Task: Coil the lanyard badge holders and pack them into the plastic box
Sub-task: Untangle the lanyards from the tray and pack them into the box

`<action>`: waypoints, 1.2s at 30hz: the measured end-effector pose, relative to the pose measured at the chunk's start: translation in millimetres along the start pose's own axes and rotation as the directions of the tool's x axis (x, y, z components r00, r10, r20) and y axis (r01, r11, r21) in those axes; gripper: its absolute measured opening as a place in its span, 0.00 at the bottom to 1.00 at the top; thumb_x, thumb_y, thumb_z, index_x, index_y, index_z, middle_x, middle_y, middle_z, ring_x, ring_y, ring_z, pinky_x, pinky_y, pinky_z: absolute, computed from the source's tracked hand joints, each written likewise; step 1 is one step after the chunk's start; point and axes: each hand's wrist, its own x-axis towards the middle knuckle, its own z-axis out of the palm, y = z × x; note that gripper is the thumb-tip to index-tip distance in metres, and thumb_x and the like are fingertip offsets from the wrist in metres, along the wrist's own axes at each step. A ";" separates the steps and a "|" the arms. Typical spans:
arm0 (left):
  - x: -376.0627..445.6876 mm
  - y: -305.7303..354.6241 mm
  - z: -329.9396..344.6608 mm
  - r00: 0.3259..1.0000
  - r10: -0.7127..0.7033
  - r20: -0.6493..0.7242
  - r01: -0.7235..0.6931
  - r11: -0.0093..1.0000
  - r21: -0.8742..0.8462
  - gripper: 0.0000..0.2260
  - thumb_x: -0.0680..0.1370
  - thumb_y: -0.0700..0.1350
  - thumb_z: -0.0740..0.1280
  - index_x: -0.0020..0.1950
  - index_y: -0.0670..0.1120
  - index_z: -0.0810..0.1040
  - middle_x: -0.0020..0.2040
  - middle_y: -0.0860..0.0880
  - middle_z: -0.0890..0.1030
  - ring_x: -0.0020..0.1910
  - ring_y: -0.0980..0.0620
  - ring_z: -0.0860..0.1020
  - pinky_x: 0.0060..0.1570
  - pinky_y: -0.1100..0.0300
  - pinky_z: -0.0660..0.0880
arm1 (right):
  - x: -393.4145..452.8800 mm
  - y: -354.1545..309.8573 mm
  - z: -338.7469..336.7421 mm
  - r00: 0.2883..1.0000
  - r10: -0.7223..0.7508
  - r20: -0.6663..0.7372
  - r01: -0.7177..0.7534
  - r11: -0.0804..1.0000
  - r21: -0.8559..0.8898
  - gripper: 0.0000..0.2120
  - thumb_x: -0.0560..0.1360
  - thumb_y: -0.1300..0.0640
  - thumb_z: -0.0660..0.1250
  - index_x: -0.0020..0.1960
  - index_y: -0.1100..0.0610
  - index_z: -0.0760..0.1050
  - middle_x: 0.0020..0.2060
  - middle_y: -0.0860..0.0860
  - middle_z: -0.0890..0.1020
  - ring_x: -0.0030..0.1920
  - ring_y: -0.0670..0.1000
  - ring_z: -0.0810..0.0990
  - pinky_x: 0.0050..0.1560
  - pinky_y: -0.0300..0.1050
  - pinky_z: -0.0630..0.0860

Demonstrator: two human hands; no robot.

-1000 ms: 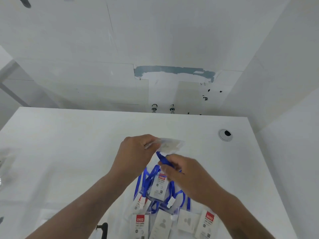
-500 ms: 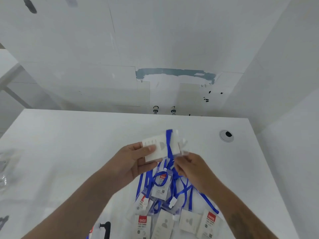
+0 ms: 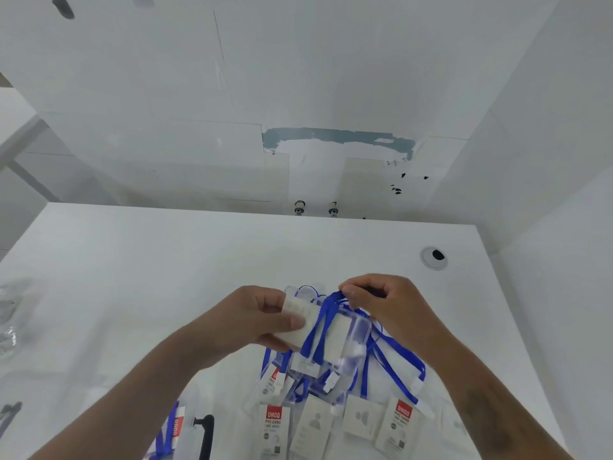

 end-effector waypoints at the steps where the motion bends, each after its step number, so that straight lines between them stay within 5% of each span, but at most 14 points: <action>1: -3.4 1.7 3.5 1.000 0.004 0.020 -0.001 0.990 -0.140 0.17 0.72 0.47 0.71 0.58 0.41 0.80 0.54 0.45 0.85 0.55 0.46 0.84 0.51 0.52 0.82 | -2.0 5.4 7.2 0.999 0.051 0.005 -0.051 0.998 0.035 0.09 0.76 0.60 0.68 0.43 0.49 0.84 0.37 0.49 0.86 0.37 0.50 0.81 0.41 0.37 0.76; 3: -5.5 0.7 11.6 0.999 0.009 -0.048 -0.025 0.937 -0.348 0.16 0.72 0.44 0.70 0.59 0.41 0.79 0.54 0.43 0.85 0.53 0.44 0.84 0.45 0.57 0.83 | -11.2 15.2 27.2 0.988 0.153 0.027 -0.154 0.986 0.060 0.13 0.75 0.66 0.65 0.36 0.53 0.81 0.30 0.51 0.83 0.34 0.53 0.73 0.35 0.43 0.71; 5: -2.6 -2.2 18.3 0.981 -0.020 -0.191 -0.065 0.901 -0.428 0.12 0.76 0.42 0.70 0.58 0.40 0.79 0.52 0.42 0.86 0.50 0.44 0.85 0.43 0.58 0.83 | -26.4 16.6 48.5 0.980 0.184 0.072 -0.185 0.982 0.018 0.11 0.80 0.58 0.63 0.41 0.53 0.79 0.27 0.48 0.78 0.32 0.50 0.70 0.32 0.41 0.68; 10: -0.5 -17.6 24.9 0.867 -0.020 -0.498 -0.065 0.986 -0.153 0.04 0.78 0.42 0.70 0.52 0.44 0.81 0.44 0.48 0.87 0.43 0.50 0.86 0.44 0.56 0.83 | -63.5 0.2 70.9 0.990 0.015 0.139 0.052 0.886 -0.461 0.11 0.83 0.49 0.53 0.50 0.49 0.73 0.40 0.44 0.76 0.37 0.41 0.72 0.39 0.37 0.71; 14: -13.5 -19.6 28.7 0.897 0.027 -0.440 -0.023 1.000 0.015 0.04 0.76 0.42 0.71 0.50 0.44 0.81 0.44 0.48 0.86 0.42 0.52 0.86 0.42 0.58 0.83 | -69.4 -24.6 42.4 0.983 -0.172 0.068 0.174 0.737 -0.653 0.10 0.80 0.45 0.59 0.56 0.42 0.78 0.46 0.39 0.80 0.45 0.39 0.74 0.42 0.29 0.68; 19: -40.7 -19.5 28.2 0.936 0.024 -0.352 -0.045 0.998 -0.052 0.04 0.76 0.38 0.71 0.50 0.41 0.83 0.42 0.48 0.87 0.41 0.50 0.86 0.37 0.62 0.81 | -52.8 -23.6 25.9 0.979 -0.203 0.020 0.191 0.875 -0.445 0.05 0.70 0.44 0.74 0.43 0.43 0.82 0.48 0.34 0.78 0.53 0.37 0.74 0.51 0.34 0.72; 23: -63.1 -30.9 17.8 0.936 0.031 -0.350 -0.052 0.997 -0.051 0.04 0.76 0.38 0.71 0.48 0.44 0.84 0.42 0.49 0.87 0.41 0.50 0.86 0.38 0.61 0.82 | -53.1 -23.6 47.7 0.995 -0.067 0.073 0.082 0.970 -0.229 0.02 0.71 0.50 0.76 0.43 0.44 0.83 0.38 0.42 0.84 0.40 0.43 0.82 0.44 0.38 0.78; 27: -88.9 -53.2 0.2 0.937 -0.017 -0.349 -0.016 0.996 -0.091 0.04 0.76 0.38 0.71 0.50 0.43 0.84 0.43 0.48 0.87 0.42 0.48 0.86 0.41 0.59 0.83 | -57.4 -27.6 82.7 0.997 -0.016 0.074 0.024 0.993 -0.117 0.06 0.72 0.54 0.75 0.45 0.43 0.82 0.41 0.43 0.85 0.42 0.45 0.83 0.47 0.43 0.80; 36: -148.3 -102.9 -61.8 0.935 -0.102 -0.339 0.063 0.990 -0.123 0.05 0.75 0.40 0.73 0.50 0.44 0.83 0.42 0.48 0.87 0.42 0.49 0.86 0.44 0.57 0.83 | -74.7 -55.3 176.0 0.994 -0.003 0.113 0.026 0.979 -0.202 0.06 0.74 0.55 0.73 0.48 0.46 0.83 0.36 0.43 0.84 0.34 0.42 0.82 0.41 0.37 0.79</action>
